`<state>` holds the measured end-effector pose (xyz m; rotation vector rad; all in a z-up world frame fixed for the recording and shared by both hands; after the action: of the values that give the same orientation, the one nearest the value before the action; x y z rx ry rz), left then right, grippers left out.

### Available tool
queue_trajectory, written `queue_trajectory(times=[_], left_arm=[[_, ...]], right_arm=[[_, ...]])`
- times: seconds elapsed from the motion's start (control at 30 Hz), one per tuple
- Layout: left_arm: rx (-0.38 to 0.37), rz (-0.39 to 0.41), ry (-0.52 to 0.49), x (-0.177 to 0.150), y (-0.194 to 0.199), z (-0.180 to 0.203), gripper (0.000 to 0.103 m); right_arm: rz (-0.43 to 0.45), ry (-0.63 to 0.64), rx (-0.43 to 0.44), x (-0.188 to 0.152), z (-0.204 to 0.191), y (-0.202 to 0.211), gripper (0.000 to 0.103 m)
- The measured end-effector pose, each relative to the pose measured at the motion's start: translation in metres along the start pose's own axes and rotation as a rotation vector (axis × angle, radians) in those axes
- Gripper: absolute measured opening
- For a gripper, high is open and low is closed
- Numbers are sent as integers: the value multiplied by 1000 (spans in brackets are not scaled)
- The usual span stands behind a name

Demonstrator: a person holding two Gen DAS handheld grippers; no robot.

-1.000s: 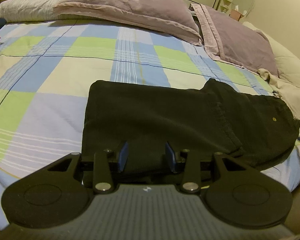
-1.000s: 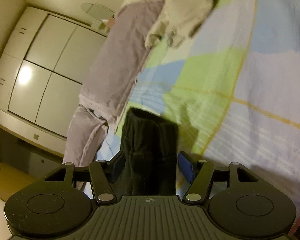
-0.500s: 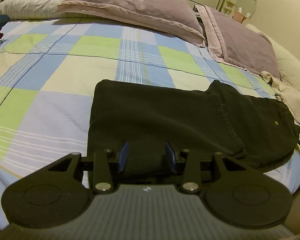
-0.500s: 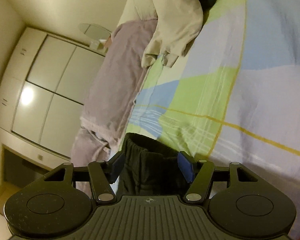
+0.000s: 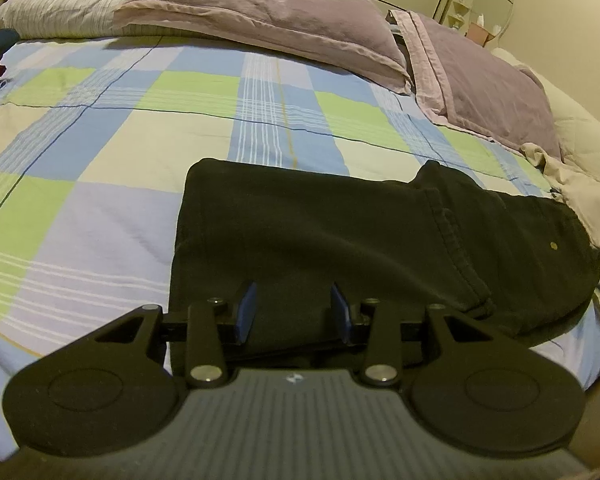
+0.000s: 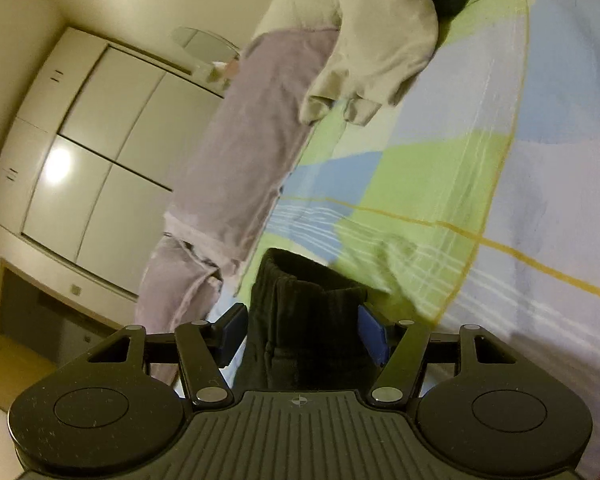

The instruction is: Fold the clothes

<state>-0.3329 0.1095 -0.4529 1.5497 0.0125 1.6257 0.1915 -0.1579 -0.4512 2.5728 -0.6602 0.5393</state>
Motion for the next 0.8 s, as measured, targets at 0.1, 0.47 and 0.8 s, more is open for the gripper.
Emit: queue_trajectory(times=[0.1, 0.47, 0.8], left_arm=[[-3, 0, -2, -1, -1, 0, 36], [-8, 1, 4, -1, -3, 0, 36], [-17, 5, 15, 0, -5, 0, 36]], right_arm=[[-53, -36, -52, -11, 18, -8, 63], [-50, -63, -24, -14, 17, -4, 61], [-28, 120, -29, -6, -21, -10, 62]])
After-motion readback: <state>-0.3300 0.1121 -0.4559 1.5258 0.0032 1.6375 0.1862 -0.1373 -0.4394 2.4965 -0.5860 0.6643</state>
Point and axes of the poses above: each gripper's, at about its wrist camera, not at the fingertips, and y roughly against the way its jaws point, z to its right, x to its top, the point moved 6 cm from there along -y, roughly the way its jaws point, and after that the axes turned 12 degrees about z, right-handed, at the moved point
